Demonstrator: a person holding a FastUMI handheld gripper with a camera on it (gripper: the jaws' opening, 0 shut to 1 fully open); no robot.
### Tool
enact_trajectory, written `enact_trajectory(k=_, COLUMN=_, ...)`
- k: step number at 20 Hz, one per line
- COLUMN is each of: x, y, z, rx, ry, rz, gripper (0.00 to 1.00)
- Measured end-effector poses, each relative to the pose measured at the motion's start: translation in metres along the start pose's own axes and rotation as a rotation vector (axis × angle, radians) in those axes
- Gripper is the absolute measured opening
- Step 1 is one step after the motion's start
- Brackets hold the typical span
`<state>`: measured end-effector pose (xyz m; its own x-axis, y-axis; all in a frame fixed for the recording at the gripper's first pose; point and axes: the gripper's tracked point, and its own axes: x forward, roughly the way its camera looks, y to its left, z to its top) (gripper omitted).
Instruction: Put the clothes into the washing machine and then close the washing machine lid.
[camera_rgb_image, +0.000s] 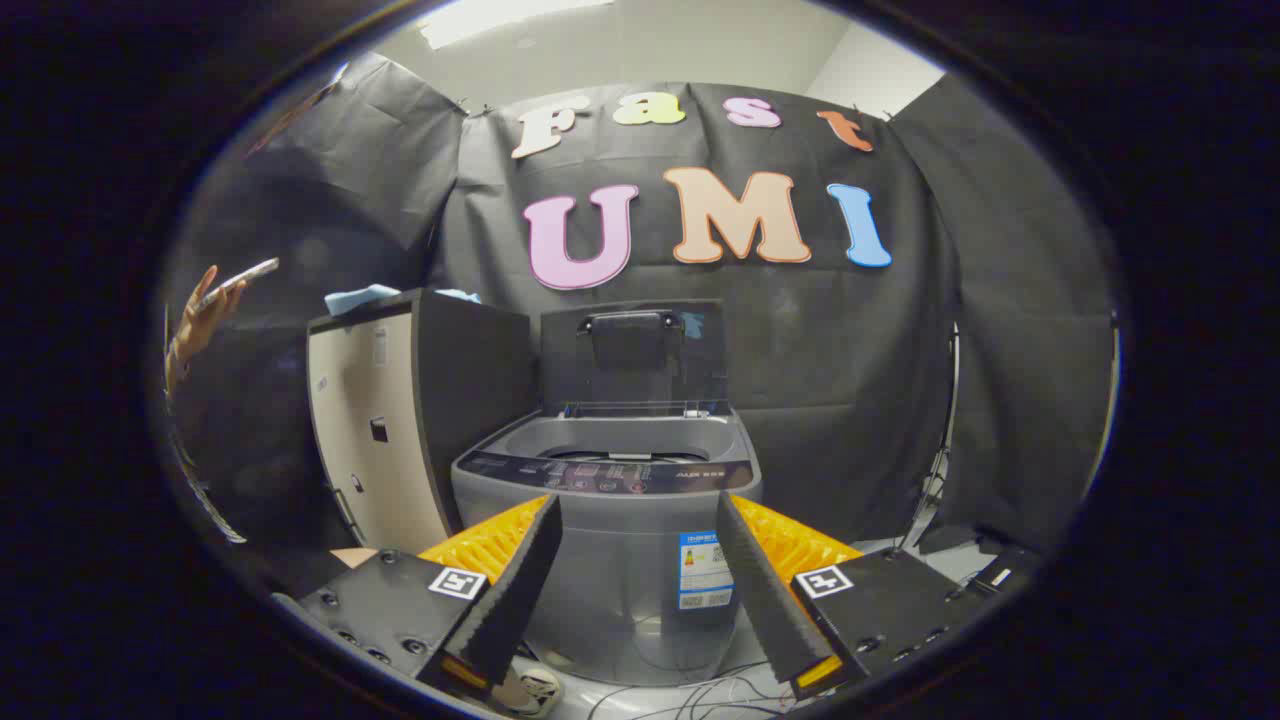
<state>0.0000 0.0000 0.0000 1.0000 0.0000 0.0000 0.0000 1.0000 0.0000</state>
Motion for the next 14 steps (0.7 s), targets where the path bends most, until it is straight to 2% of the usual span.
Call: enact_trajectory(k=14, x=0.0018, y=0.0, z=0.001, rx=0.017, ry=0.0, rz=0.016, gripper=0.97)
